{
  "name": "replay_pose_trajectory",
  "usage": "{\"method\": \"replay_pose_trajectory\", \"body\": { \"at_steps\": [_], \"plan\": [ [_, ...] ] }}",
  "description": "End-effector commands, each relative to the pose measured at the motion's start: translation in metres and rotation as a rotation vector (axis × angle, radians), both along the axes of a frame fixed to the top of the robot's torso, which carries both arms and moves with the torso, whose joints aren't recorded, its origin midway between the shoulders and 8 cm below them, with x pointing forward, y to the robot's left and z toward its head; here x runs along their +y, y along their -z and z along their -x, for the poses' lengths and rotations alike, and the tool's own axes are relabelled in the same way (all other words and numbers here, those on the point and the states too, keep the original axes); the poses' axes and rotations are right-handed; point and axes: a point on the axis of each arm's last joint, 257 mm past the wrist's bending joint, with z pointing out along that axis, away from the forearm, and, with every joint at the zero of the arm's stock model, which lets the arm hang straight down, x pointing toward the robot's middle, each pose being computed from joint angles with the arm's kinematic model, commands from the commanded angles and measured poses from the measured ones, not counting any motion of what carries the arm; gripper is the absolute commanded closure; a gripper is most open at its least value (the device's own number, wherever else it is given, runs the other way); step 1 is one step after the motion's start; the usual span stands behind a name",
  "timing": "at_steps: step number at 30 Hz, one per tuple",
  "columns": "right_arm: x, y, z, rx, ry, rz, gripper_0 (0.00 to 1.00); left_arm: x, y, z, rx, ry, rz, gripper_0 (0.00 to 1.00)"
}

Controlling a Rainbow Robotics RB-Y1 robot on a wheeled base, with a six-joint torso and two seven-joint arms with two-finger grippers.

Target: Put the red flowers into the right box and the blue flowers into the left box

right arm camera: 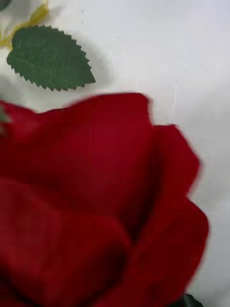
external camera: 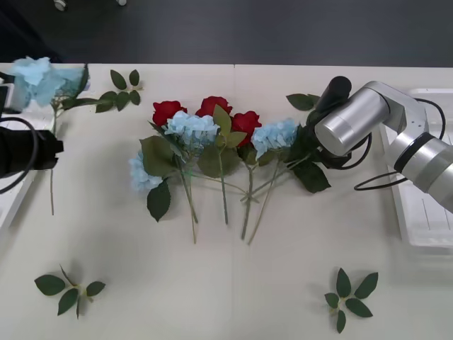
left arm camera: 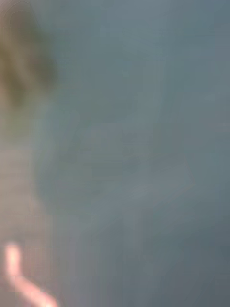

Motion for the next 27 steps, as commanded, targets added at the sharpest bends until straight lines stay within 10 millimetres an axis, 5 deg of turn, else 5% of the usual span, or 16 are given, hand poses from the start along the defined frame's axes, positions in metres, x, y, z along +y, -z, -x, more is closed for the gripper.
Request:
{"method": "replay_pose_trajectory", "body": {
  "at_steps": [1,11,17,27],
  "plan": [
    [0.026,-0.023,-0.012,-0.048,-0.088,0.014,1.00,0.059,-0.035,0.006,-0.053,-0.070,-0.130,1.00],
    [0.008,-0.055,-0.017,-0.078,-0.073,0.092,1.00,0.193,-0.064,-0.013,-0.097,-0.294,-0.206,1.00],
    [-0.009,-0.098,-0.009,-0.084,-0.079,0.113,1.00,0.253,-0.048,-0.043,-0.103,-0.335,-0.282,1.00],
    [-0.052,-0.154,0.009,-0.075,-0.288,0.269,1.00,0.287,-0.013,-0.052,-0.062,-0.319,-0.361,1.00]
  ]
}}
